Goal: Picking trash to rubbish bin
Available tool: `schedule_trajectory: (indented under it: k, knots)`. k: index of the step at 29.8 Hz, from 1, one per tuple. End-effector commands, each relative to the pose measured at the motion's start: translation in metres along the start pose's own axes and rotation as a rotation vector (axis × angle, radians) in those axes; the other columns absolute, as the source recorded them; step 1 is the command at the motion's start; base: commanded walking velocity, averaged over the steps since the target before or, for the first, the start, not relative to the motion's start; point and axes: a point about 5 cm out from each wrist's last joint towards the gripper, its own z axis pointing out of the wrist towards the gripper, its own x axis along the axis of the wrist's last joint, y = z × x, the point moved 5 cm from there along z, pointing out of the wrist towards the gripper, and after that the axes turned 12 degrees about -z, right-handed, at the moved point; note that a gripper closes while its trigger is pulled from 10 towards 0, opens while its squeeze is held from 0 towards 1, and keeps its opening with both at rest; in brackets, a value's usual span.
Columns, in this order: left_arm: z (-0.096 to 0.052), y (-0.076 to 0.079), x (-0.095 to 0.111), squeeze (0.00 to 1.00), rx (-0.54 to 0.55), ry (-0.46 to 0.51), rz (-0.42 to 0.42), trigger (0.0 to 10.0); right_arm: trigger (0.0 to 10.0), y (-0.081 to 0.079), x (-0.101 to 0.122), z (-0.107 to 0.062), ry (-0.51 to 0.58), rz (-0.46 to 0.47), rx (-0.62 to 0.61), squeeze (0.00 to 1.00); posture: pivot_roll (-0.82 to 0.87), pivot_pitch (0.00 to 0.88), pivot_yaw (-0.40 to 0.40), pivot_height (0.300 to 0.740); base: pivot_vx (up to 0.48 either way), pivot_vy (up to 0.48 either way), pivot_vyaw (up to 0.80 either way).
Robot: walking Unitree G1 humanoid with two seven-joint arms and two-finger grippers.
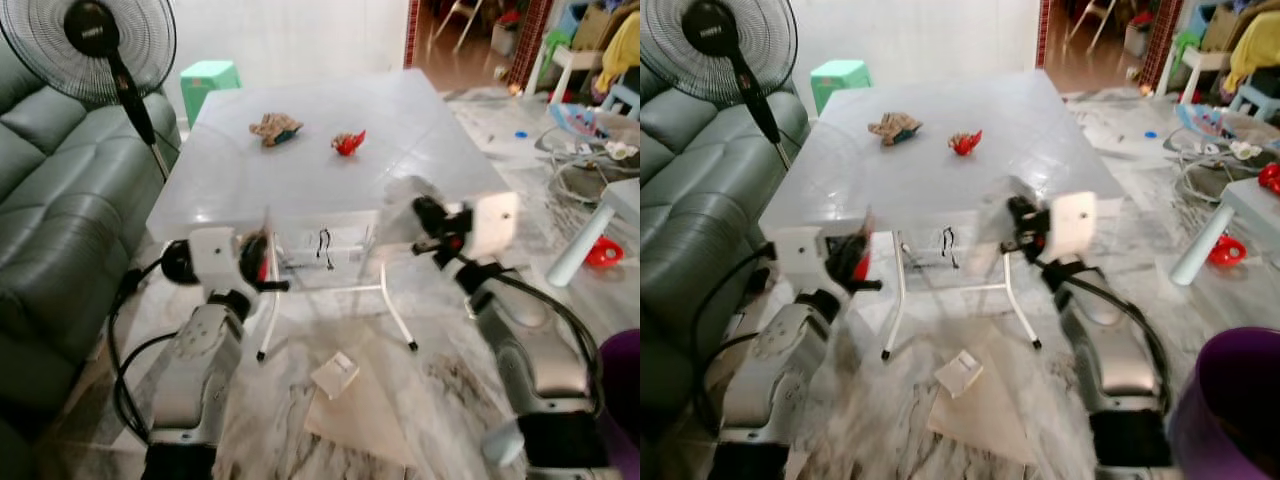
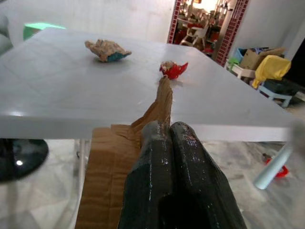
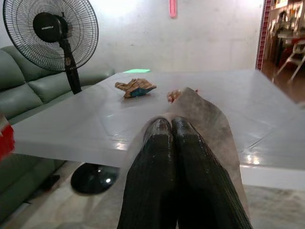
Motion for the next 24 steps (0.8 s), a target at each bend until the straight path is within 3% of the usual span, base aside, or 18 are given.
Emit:
schedule_trajectory:
  k: [1,21,24]
  knots:
    - [0.002,0.0,0.006,0.0,-0.008,0.018,0.0,0.0,0.0,-0.002,0.006,0.004,0.012,-0.001,0.005,0.0,-0.04,0.011,0.045,0.74,0.0,0.0,-0.8]
    - [0.003,0.002,0.005,0.0,-0.036,0.011,0.004,0.0,0.0,0.006,0.006,0.005,0.011,-0.006,-0.055,0.0,-0.03,0.002,0.049,0.74,0.0,0.0,-0.8]
    - [0.003,0.004,0.006,0.0,-0.046,0.015,0.004,0.0,0.0,0.009,0.006,0.005,0.009,-0.002,-0.072,0.0,-0.03,0.004,0.05,0.74,0.0,-0.378,-0.8]
